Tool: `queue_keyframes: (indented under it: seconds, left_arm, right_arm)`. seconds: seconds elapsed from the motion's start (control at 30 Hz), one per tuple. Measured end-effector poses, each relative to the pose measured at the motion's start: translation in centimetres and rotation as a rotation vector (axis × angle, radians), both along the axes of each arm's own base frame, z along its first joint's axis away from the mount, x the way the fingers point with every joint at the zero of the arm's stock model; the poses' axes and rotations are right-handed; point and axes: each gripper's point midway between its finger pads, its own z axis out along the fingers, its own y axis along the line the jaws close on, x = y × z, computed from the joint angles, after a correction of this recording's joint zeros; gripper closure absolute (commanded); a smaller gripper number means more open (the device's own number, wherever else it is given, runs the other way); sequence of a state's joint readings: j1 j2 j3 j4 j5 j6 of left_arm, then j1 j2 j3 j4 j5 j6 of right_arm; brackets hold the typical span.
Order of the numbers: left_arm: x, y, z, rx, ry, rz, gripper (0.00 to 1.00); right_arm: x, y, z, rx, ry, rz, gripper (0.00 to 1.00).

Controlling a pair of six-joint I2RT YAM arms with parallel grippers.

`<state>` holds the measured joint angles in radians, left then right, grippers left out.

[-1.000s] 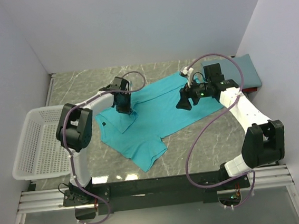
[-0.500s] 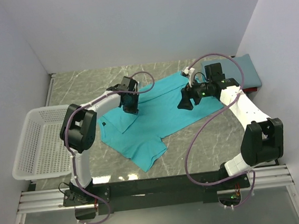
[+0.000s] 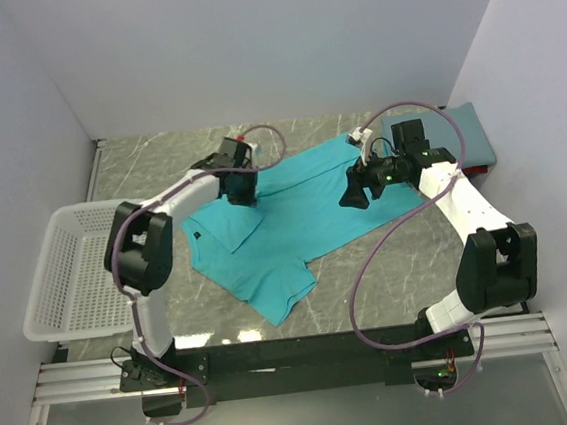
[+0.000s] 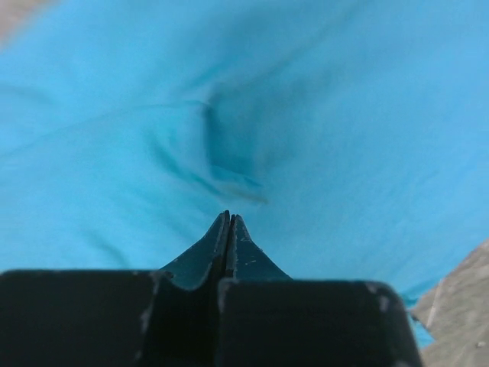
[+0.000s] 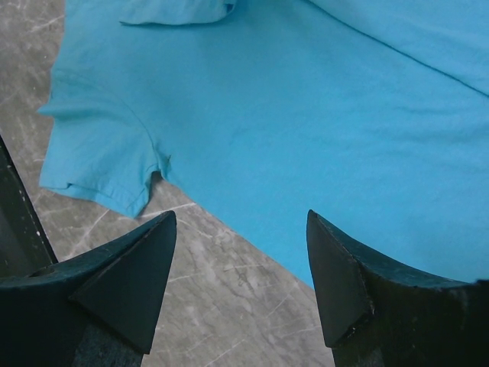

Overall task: Fold and stack the t-shirts
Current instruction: Fold the tshirt

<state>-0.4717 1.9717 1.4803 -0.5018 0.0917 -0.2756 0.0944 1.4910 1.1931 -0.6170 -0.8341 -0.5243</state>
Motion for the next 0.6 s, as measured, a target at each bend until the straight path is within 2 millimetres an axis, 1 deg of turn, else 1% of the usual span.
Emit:
queue_keyframes:
  seconds: [0.03,0.07,0.1,0.17,0.2,0.27,0.3,0.33,0.4,0.47,0.53,0.6]
  left_arm:
    - [0.4,0.6,0.7,-0.015,-0.015,0.018,1.0]
    - [1.1,1.7,1.5,-0.045,-0.032,0.048,1.0]
    - [1.8,2.9,2.0,-0.068,-0.04,0.087,1.0]
    - [3.6,6.1,2.5,-0.118,-0.05,0.185,1.0]
    - [4.4,8.1,2.3,-0.132,-0.05,0.242,1.0]
    - [5.6,12.1,1.3,-0.137,-0.028,0.352,1.0]
    - [5.9,13.6,0.6,-0.132,-0.014,0.392,1.0]
    - [6.0,14.6,-0.3,-0.122,0.008,0.418,1.0]
    - [6.3,15.0,-2.0,-0.104,0.051,0.432,1.0]
    - [6.3,14.4,-3.9,-0.085,0.101,0.423,1.0]
    - [7.3,13.8,-3.7,-0.086,0.093,0.411,1.0]
    - [7.7,13.5,-4.0,-0.08,0.103,0.406,1.0]
  right_arm:
    - [0.0,0.0,0.0,0.0,0.0,0.0,0.25]
    - [0.0,-0.1,0.0,0.001,0.0,-0.001,0.25]
    - [0.0,-0.1,0.0,0.001,0.0,-0.001,0.25]
    - [0.0,-0.1,0.0,0.002,0.0,-0.002,0.25]
    - [0.0,-0.2,0.0,0.003,0.0,-0.002,0.25]
    - [0.0,-0.2,0.0,0.004,0.0,-0.003,0.25]
    - [0.1,-0.2,0.0,0.004,0.0,-0.003,0.25]
    - [0.1,-0.3,0.0,0.003,-0.001,-0.004,0.25]
    - [0.0,-0.3,0.0,0.003,-0.001,-0.001,0.25]
    - [0.0,-0.3,0.0,0.003,0.0,0.0,0.25]
    - [0.0,-0.4,0.0,0.004,0.0,-0.001,0.25]
    - [0.0,-0.5,0.0,0.004,0.0,-0.004,0.25]
